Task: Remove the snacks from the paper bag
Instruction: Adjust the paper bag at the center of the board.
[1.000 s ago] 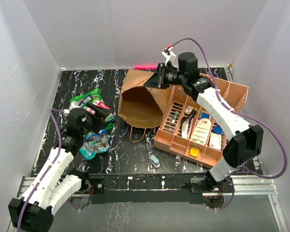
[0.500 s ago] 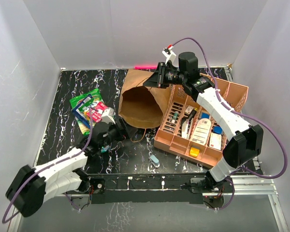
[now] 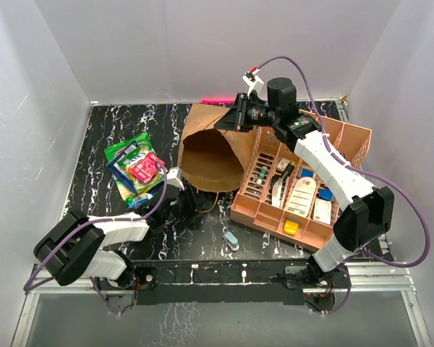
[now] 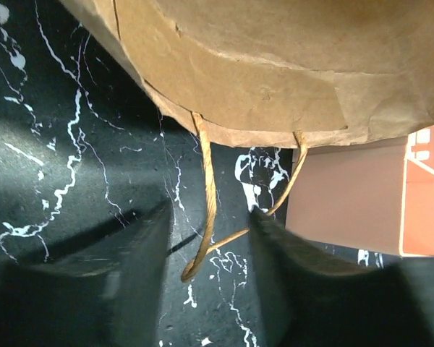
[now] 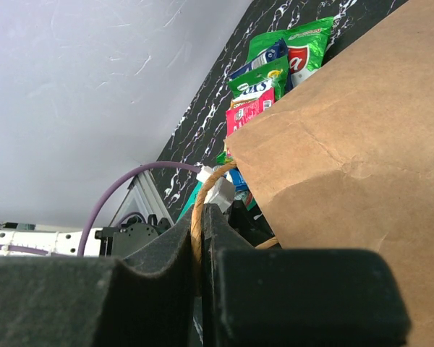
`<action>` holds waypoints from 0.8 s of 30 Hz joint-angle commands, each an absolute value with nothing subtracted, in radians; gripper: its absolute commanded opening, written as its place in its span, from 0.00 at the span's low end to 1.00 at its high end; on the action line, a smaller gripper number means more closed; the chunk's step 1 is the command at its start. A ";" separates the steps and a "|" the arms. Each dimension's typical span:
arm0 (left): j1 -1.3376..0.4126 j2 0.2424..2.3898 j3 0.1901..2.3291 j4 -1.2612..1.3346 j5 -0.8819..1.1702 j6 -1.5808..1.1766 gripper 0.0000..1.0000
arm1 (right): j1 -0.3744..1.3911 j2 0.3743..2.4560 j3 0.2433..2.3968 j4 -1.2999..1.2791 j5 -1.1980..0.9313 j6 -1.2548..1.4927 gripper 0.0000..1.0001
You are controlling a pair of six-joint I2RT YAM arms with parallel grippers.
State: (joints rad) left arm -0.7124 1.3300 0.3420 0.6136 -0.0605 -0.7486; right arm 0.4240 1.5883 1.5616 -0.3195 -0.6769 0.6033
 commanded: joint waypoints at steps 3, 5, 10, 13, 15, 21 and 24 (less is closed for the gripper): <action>-0.721 1.277 0.367 0.601 -0.049 -0.767 0.17 | 0.419 1.541 1.610 -0.273 -0.679 0.594 0.07; -0.720 1.246 0.403 0.526 -0.026 -0.757 0.07 | 0.419 1.546 1.620 -0.277 -0.677 0.589 0.07; -0.719 1.118 0.511 0.290 -0.017 -0.789 0.00 | 0.415 1.561 1.655 -0.315 -0.655 0.554 0.08; -0.714 1.078 0.600 0.143 0.005 -0.820 0.00 | 0.404 1.583 1.681 -0.346 -0.645 0.530 0.08; -0.711 1.075 0.668 0.070 0.034 -0.845 0.00 | 0.392 1.596 1.702 -0.367 -0.641 0.525 0.08; -0.705 1.124 0.861 -0.047 0.096 -0.904 0.00 | 0.367 1.645 1.819 -0.452 -0.620 0.506 0.25; -0.682 1.154 0.941 -0.078 0.113 -0.911 0.00 | 0.345 1.663 1.886 -0.505 -0.622 0.482 0.44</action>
State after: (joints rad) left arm -0.7078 1.1294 0.8360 0.0235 0.0597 -0.8799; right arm 0.3698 1.6501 1.7741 -0.4568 -0.6331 0.5285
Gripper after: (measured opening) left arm 0.015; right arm 0.334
